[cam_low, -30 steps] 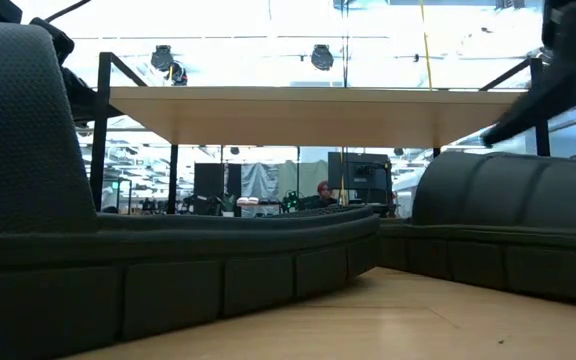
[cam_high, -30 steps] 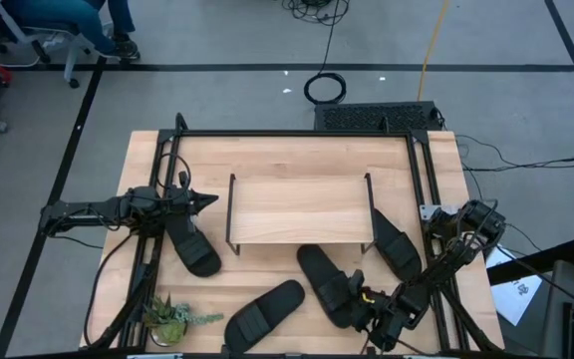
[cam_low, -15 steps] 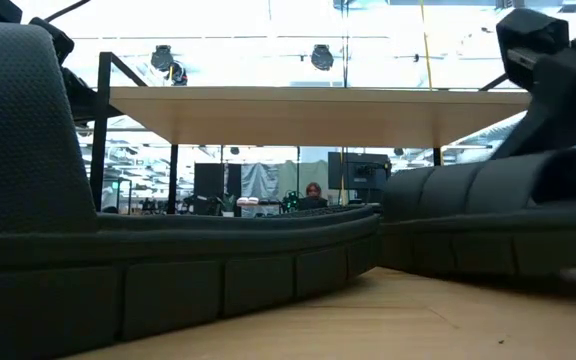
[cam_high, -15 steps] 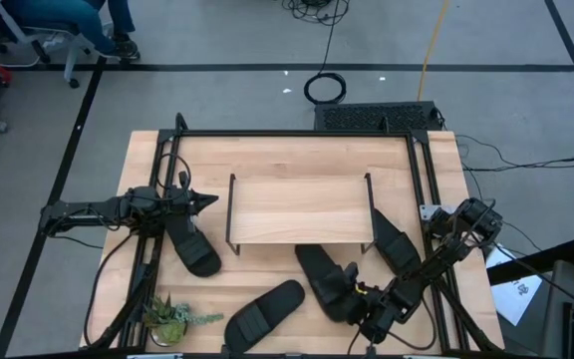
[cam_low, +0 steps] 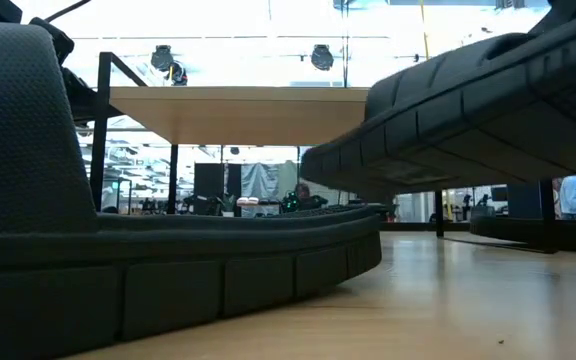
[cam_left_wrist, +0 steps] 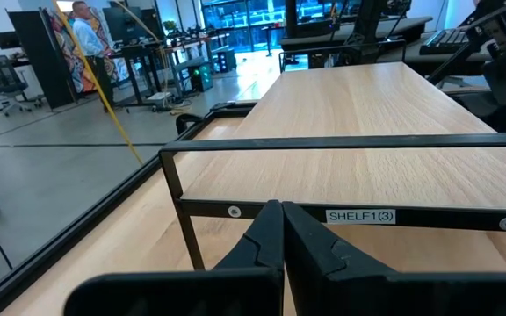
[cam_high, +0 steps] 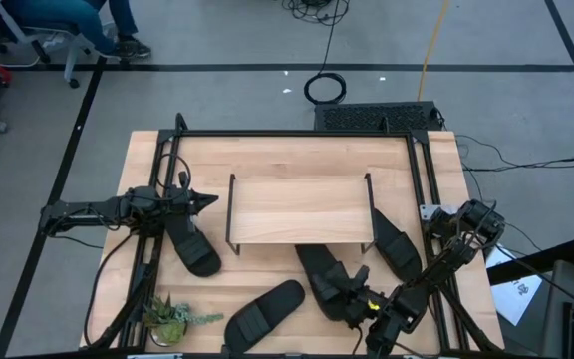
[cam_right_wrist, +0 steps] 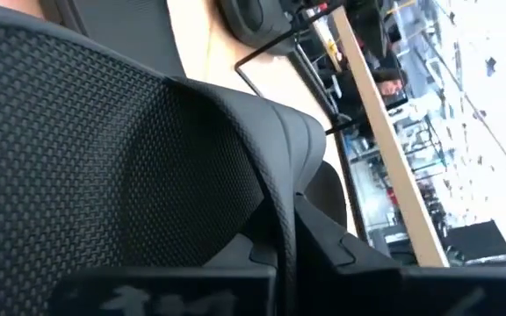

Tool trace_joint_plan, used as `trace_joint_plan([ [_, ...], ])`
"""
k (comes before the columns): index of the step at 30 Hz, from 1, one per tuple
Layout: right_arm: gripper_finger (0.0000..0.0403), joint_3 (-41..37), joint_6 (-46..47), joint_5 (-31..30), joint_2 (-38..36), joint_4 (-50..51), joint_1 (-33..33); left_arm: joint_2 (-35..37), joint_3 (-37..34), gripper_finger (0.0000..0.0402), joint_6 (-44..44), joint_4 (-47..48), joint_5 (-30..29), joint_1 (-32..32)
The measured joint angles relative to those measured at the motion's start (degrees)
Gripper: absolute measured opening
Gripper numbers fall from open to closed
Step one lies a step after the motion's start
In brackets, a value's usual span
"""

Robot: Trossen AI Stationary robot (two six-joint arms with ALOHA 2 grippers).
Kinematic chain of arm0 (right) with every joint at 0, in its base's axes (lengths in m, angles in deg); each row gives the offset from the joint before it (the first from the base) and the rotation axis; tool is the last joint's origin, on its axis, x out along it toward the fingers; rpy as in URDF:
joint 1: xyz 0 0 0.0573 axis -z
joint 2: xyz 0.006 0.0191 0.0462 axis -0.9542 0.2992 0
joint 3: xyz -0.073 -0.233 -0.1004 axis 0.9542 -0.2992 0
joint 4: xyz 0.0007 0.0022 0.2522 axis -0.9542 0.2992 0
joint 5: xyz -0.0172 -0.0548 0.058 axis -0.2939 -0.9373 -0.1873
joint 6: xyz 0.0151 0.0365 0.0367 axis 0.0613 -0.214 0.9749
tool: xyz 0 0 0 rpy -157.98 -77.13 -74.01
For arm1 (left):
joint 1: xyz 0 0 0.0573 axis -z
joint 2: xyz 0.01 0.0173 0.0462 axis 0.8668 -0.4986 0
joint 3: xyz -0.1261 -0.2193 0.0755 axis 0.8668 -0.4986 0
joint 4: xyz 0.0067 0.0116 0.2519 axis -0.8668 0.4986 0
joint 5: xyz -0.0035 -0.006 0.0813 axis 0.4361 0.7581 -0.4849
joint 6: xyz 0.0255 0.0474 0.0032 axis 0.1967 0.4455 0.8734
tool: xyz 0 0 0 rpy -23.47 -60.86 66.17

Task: Pick and place slides into the shelf
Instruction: Put the bottom right black slipper under the shelf

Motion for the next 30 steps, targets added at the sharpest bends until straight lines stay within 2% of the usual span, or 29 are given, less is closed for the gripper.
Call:
trace_joint_plan([
  [18,0.0004,0.57,27.96,1.95,-0.02,24.68,0.96,0.0,0.0,0.0001,-0.17,0.0,-0.22,0.0],
  [30,0.0004,0.61,32.24,4.87,-0.04,30.99,6.6,0.0,0.0,0.0001,0.04,0.0,-0.22,0.0],
])
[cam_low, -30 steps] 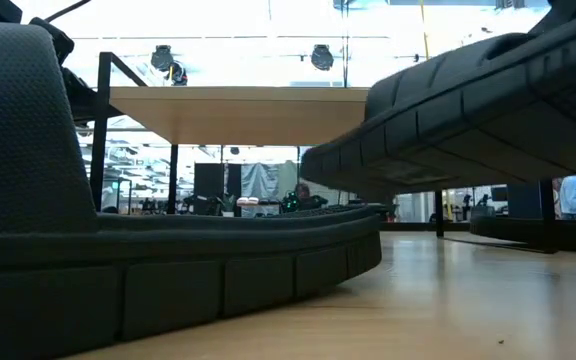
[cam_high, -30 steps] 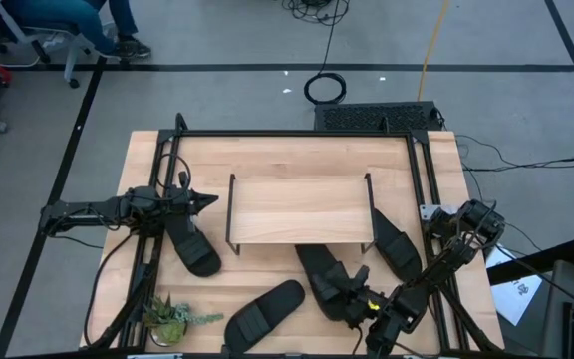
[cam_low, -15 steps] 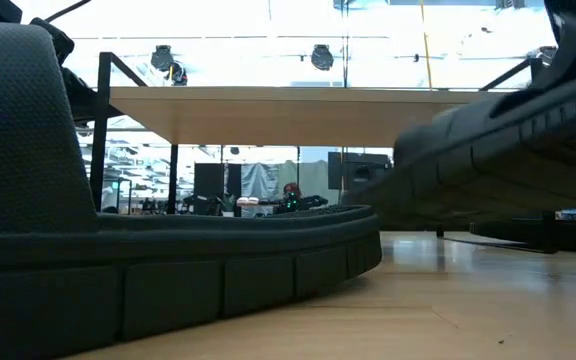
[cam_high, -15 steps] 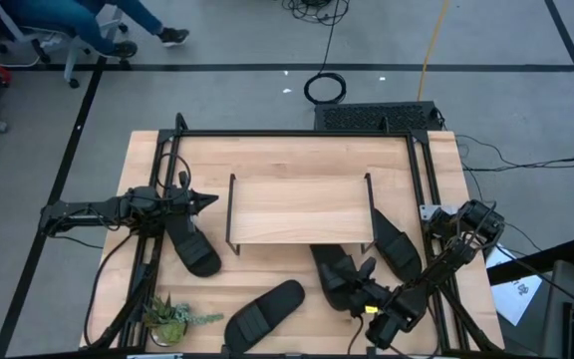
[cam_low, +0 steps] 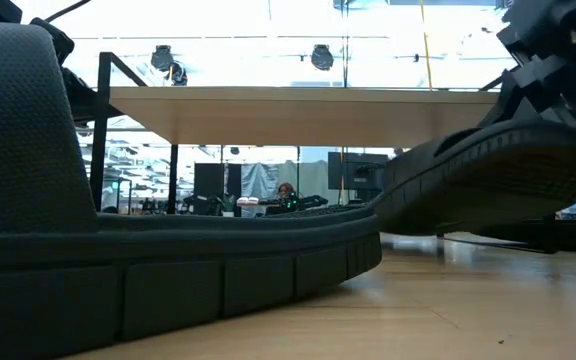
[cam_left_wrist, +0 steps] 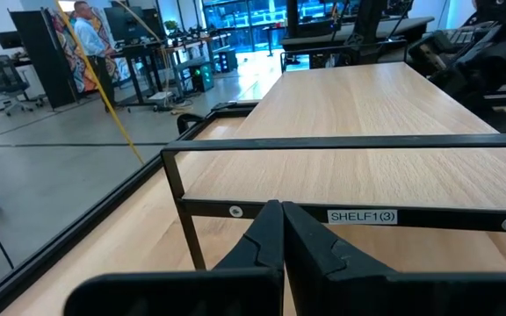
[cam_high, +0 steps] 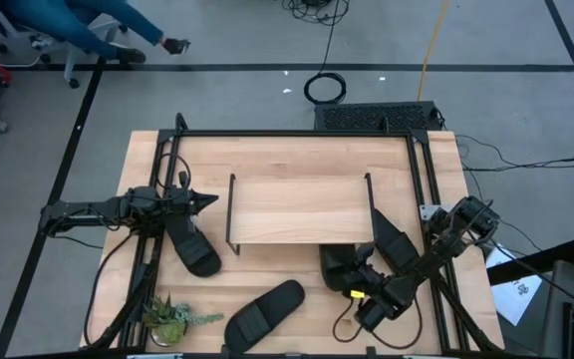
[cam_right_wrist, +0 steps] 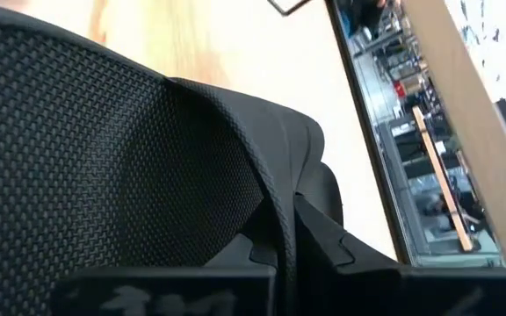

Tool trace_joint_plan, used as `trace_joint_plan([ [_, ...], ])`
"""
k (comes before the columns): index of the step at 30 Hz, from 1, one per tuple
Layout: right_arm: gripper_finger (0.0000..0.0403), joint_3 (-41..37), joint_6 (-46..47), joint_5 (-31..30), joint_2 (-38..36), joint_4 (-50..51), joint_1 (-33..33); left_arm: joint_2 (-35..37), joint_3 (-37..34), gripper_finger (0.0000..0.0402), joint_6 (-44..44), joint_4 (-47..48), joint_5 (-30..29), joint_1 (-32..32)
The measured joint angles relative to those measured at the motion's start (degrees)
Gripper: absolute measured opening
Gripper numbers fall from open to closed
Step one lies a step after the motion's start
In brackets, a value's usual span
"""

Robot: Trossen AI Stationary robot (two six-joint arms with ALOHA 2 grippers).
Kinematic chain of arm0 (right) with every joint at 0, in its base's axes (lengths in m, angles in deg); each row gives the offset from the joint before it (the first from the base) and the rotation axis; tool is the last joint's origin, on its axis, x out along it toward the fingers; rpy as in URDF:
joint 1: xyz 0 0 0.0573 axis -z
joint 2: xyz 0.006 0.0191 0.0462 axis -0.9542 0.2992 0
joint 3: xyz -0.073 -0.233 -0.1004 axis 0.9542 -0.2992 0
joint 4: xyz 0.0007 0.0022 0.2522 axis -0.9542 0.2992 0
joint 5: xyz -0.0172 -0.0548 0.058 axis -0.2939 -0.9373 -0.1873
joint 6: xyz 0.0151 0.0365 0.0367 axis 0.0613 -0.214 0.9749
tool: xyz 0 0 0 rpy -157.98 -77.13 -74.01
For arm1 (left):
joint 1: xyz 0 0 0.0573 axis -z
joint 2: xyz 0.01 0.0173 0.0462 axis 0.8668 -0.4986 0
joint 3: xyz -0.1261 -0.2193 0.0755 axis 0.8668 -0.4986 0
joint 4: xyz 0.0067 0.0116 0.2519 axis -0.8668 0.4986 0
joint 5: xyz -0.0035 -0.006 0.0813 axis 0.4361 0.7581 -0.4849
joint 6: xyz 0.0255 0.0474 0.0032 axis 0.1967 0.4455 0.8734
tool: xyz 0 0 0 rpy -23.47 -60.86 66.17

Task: Pick and place slides into the shelf
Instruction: Put the bottom right black slipper under the shelf, then put the bottom left black slipper align with the right black slipper under the shelf

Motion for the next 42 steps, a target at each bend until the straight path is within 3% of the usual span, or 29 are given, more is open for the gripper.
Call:
trace_joint_plan([
  [9,0.0005,0.0,1.45,8.11,0.0,1.37,2.22,0.0,0.0,0.0001,0.14,0.0,0.02,0.0],
  [19,0.0039,-0.07,0.75,15.04,-0.04,-2.27,2.44,0.02,0.0,0.0001,-0.02,0.0,0.04,0.0],
  [33,0.0214,-0.07,-0.69,16.75,-0.04,-6.16,0.9,0.02,0.0,0.0001,-0.23,0.0,0.04,0.0],
  [42,0.0242,-0.07,-0.89,16.76,-0.04,-6.81,-0.64,0.02,0.0,0.0001,-0.21,0.0,0.07,0.0],
])
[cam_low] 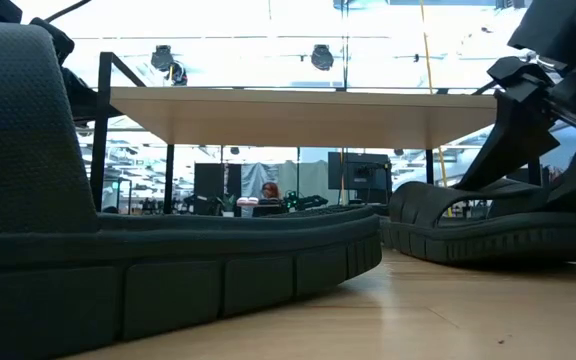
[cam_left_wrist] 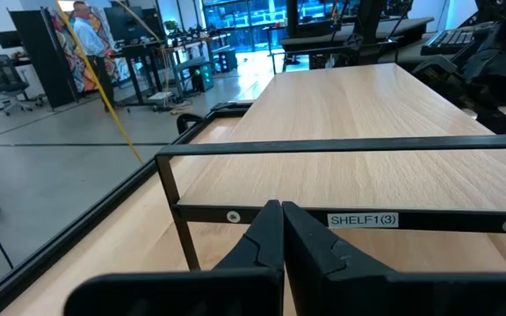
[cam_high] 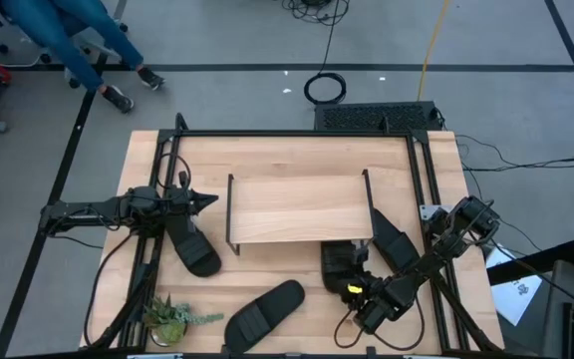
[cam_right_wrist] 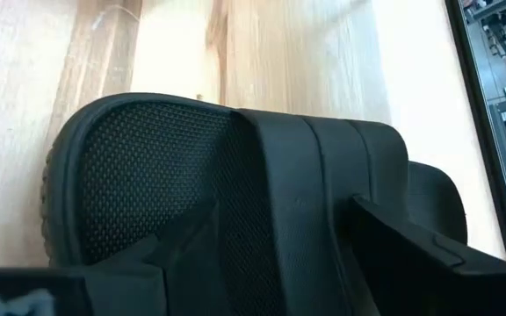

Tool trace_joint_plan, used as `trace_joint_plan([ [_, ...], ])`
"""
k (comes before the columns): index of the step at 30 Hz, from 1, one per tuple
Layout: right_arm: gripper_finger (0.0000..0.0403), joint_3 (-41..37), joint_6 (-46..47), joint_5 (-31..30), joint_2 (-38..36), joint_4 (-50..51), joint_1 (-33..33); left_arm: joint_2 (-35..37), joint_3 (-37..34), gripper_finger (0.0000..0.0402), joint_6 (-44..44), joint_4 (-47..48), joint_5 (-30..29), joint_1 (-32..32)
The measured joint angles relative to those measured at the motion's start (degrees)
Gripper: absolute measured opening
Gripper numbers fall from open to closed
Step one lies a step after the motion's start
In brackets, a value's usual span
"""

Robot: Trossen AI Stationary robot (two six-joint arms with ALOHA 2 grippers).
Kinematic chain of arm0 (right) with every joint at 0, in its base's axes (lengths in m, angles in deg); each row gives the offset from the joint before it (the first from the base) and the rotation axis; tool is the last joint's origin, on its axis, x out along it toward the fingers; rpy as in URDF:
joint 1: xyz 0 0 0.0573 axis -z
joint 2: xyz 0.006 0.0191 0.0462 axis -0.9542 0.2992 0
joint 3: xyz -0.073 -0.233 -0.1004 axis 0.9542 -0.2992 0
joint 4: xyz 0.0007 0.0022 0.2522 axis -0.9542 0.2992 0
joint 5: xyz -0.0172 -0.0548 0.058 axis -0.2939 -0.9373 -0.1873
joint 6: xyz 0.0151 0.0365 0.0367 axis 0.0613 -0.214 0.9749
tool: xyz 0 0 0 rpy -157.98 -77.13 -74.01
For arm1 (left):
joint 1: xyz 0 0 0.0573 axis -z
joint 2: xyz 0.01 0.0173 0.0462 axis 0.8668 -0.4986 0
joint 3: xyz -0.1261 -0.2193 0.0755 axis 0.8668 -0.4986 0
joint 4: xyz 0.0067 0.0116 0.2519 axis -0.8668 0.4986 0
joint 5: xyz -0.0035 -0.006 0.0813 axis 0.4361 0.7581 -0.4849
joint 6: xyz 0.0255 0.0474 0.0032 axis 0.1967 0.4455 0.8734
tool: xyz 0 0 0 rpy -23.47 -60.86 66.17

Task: Pick and place slides into the shelf
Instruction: Put the bottom left black slipper align with the right black slipper under the shelf

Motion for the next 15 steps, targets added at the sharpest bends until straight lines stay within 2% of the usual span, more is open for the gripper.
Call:
trace_joint_plan([
  [15,0.0242,0.44,-5.43,3.59,-3.02,-3.27,-0.46,0.0,0.0,0.0001,-0.26,0.0,0.04,0.0],
])
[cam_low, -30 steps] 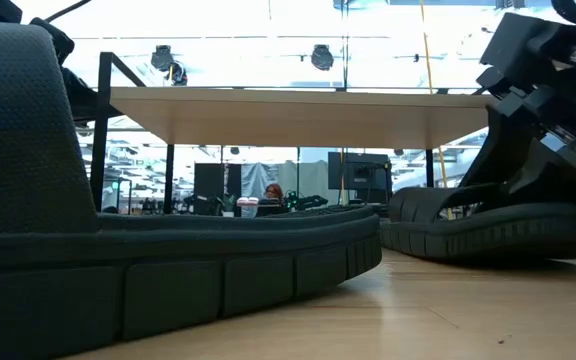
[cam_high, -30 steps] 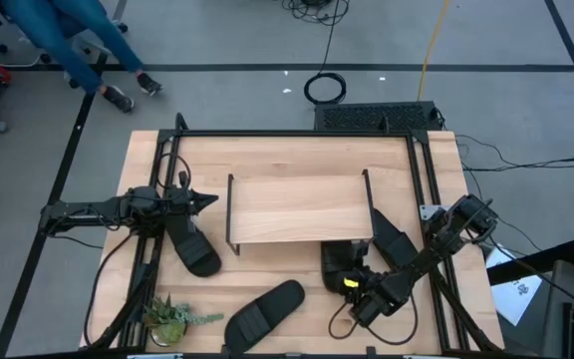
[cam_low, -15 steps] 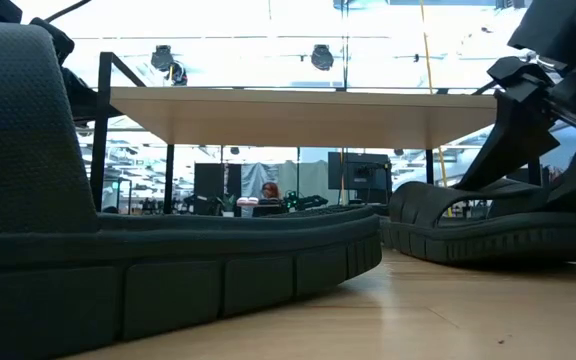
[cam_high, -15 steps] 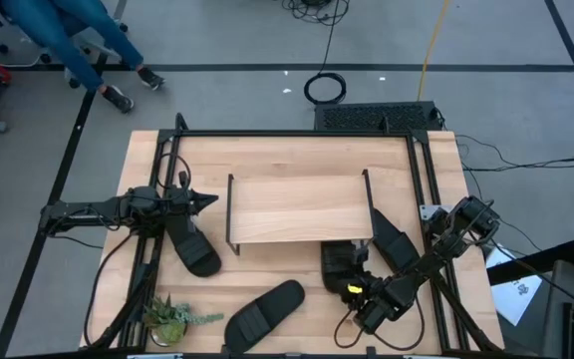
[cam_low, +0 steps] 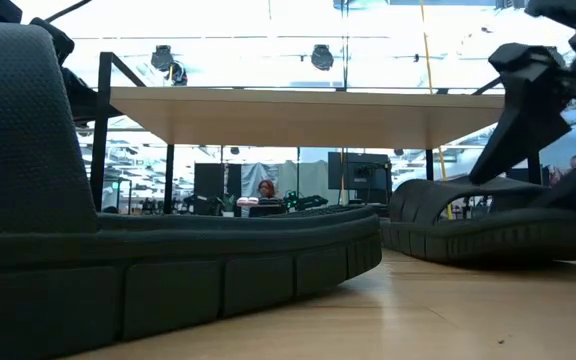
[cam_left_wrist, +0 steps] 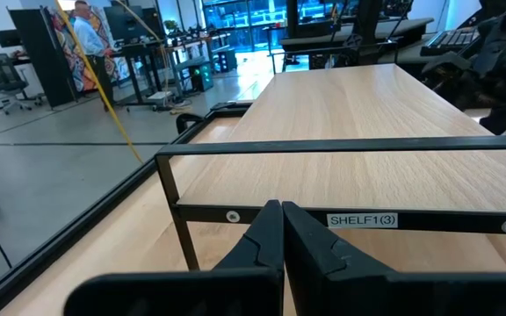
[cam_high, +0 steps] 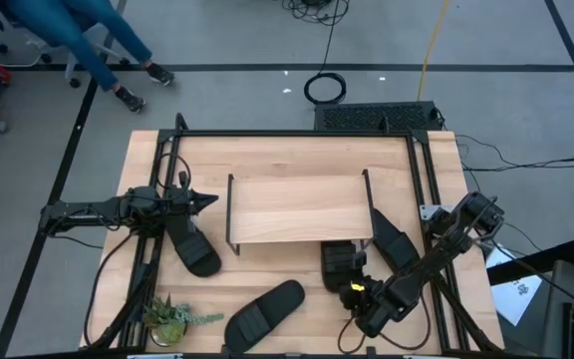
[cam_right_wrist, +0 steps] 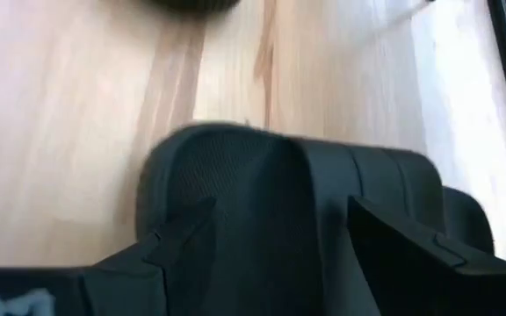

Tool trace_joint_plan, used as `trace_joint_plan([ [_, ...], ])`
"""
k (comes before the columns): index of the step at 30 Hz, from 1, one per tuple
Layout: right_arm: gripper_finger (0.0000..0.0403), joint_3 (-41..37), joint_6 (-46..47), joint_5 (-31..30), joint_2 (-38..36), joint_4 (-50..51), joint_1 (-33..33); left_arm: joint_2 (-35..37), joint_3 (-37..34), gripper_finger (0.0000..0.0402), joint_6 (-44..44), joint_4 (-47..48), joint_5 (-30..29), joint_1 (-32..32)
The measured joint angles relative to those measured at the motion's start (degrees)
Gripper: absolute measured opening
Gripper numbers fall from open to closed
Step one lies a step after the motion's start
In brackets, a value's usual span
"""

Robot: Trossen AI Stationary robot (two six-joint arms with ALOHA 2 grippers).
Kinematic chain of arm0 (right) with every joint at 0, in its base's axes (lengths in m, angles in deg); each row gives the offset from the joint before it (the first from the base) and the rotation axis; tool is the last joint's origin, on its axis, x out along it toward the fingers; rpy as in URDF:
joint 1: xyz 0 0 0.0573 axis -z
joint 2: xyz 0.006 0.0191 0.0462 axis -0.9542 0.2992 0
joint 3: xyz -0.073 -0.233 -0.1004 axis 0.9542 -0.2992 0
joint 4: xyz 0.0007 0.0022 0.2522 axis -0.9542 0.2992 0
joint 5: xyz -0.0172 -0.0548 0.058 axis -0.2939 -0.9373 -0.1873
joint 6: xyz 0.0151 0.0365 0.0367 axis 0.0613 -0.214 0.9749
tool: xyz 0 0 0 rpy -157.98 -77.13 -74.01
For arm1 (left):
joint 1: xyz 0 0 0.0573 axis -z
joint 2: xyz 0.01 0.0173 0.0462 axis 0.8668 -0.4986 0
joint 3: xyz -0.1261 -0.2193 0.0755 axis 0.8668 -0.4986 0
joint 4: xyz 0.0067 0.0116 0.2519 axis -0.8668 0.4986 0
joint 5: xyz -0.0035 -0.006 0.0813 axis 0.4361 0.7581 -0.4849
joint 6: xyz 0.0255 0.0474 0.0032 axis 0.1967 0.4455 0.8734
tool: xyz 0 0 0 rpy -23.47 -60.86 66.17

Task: Pick and place slides into the shelf
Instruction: Put the bottom left black slipper align with the right black slipper under the shelf

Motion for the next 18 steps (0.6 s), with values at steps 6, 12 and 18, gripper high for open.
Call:
trace_joint_plan([
  [6,0.0242,0.02,-2.21,-0.37,-1.7,-2.76,-0.36,-0.01,0.0,0.0001,-0.06,0.0,0.1,-0.01],
  [12,0.0242,0.07,-2.39,2.07,-1.7,-4.61,-0.33,0.0,0.0,0.0001,-0.17,0.02,0.16,0.0],
  [18,0.0242,0.07,-8.7,2.1,-4.62,-11.35,-2.08,-0.02,0.0,0.0001,-0.17,0.0,0.14,0.0],
])
